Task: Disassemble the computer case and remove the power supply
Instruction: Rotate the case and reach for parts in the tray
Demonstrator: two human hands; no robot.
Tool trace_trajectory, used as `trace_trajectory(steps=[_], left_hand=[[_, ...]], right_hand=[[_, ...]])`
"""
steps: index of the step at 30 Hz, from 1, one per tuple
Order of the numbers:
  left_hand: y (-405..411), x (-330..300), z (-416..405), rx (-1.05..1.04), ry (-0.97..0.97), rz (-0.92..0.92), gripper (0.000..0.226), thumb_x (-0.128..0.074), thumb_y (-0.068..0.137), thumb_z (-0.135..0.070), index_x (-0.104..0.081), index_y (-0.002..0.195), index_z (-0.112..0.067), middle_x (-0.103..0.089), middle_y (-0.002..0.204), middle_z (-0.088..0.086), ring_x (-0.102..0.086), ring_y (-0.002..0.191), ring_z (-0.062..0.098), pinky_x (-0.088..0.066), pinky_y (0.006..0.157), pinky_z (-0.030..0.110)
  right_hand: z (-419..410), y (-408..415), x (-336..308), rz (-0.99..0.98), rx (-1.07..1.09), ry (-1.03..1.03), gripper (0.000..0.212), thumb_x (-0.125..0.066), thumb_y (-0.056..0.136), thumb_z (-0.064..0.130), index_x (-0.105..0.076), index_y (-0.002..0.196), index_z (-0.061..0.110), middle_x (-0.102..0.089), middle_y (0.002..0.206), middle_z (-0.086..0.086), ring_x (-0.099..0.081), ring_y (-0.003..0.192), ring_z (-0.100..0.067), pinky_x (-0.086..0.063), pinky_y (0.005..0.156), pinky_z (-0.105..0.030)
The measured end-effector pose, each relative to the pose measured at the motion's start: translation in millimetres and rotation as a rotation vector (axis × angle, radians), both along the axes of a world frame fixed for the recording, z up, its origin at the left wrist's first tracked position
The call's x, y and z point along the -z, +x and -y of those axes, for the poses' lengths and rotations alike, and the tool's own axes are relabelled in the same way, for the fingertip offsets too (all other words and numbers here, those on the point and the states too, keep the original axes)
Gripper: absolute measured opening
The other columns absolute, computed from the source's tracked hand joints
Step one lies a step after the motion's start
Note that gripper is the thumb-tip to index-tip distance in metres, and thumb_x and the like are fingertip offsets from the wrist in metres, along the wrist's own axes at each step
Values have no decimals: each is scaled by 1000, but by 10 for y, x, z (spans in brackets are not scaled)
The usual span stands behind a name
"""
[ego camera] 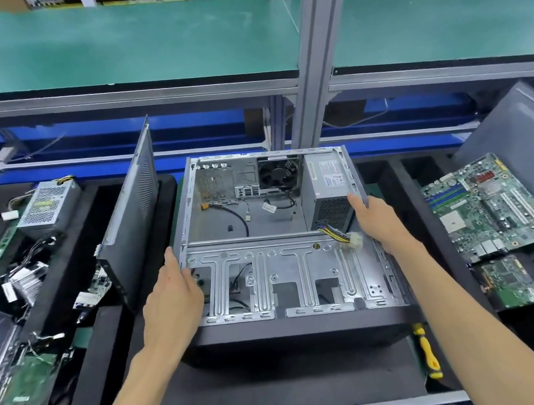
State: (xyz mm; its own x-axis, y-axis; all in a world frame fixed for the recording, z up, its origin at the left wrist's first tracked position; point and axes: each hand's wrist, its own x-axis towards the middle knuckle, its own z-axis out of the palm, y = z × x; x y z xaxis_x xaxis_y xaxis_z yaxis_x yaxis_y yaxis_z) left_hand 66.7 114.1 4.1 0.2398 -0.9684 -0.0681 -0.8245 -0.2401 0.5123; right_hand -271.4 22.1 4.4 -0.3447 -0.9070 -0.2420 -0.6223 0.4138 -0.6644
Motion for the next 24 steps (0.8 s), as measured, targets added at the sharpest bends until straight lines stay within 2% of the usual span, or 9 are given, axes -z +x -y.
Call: trace_trajectory(steps=[3, 7, 10, 14, 19, 21, 22, 23, 24], left_hand=[[43, -14, 139, 32, 10, 5, 55, -32, 107, -22, -17, 158, -7, -46, 149, 17, -52, 122, 43, -43, 97, 52], [68, -15, 360, 105, 16, 44, 55, -30, 107, -26, -17, 159, -10, -46, 150, 15, -53, 120, 43, -44, 96, 52], [66, 10, 525, 155, 19, 88, 56, -29, 107, -28, -16, 159, -11, -44, 152, 14, -53, 123, 43, -42, 98, 53], [71, 26, 733, 212, 13, 111, 55, -28, 107, -29, -18, 159, -13, -50, 147, 14, -54, 120, 41, -42, 96, 52], [126, 13, 957, 244, 4, 99, 54, -29, 106, -31, -20, 158, -20, -53, 146, 11, -55, 119, 40, -43, 97, 51], [141, 13, 981, 238, -14, 91, 54, -32, 105, -32, -24, 157, -22, -57, 141, 12, -58, 114, 39, -45, 92, 49], [145, 12, 976, 225, -25, 80, 54, -35, 104, -33, -28, 156, -23, -60, 137, 12, -60, 111, 37, -46, 90, 48], [142, 9, 963, 201, -39, 63, 54, -38, 102, -34, -32, 155, -25, -61, 136, 10, -60, 111, 36, -47, 91, 48], [136, 2, 939, 168, -57, 40, 53, -41, 101, -35, -38, 152, -25, -62, 136, 7, -60, 114, 34, -47, 93, 48]], right_hand=[[-47, -19, 14, -9, 33, -16, 63, -33, 106, 50, -55, 131, -4, -59, 130, -23, -57, 118, -37, -46, 103, -49], [-142, -72, 35, -51, 84, -35, 62, -33, 106, 48, -60, 120, -7, -63, 120, -26, -60, 109, -39, -48, 94, -43], [-208, -101, 45, -85, 128, -28, 61, -34, 107, 46, -59, 119, -8, -62, 120, -27, -59, 103, -38, -45, 87, -39], [-293, -126, 55, -128, 181, -10, 56, -37, 107, 43, -57, 118, -8, -62, 121, -26, -47, 88, -29, -34, 77, -34], [-355, -185, 47, -170, 160, 34, 56, -37, 107, 44, -59, 112, -7, -64, 114, -24, -49, 85, -31, -37, 75, -34], [-353, -213, 10, -184, 131, 53, 57, -38, 106, 46, -59, 113, -7, -65, 116, -25, -56, 91, -34, -44, 78, -36], [-351, -224, 0, -184, 121, 67, 60, -39, 105, 48, -55, 124, -7, -62, 125, -26, -59, 102, -36, -46, 85, -39], [-349, -229, -4, -179, 114, 71, 68, -40, 104, 51, -42, 141, -6, -52, 141, -26, -55, 120, -38, -45, 97, -43], [-345, -222, -11, -168, 112, 45, 78, -42, 103, 53, -23, 155, -3, -36, 155, -25, -42, 137, -39, -39, 108, -47]])
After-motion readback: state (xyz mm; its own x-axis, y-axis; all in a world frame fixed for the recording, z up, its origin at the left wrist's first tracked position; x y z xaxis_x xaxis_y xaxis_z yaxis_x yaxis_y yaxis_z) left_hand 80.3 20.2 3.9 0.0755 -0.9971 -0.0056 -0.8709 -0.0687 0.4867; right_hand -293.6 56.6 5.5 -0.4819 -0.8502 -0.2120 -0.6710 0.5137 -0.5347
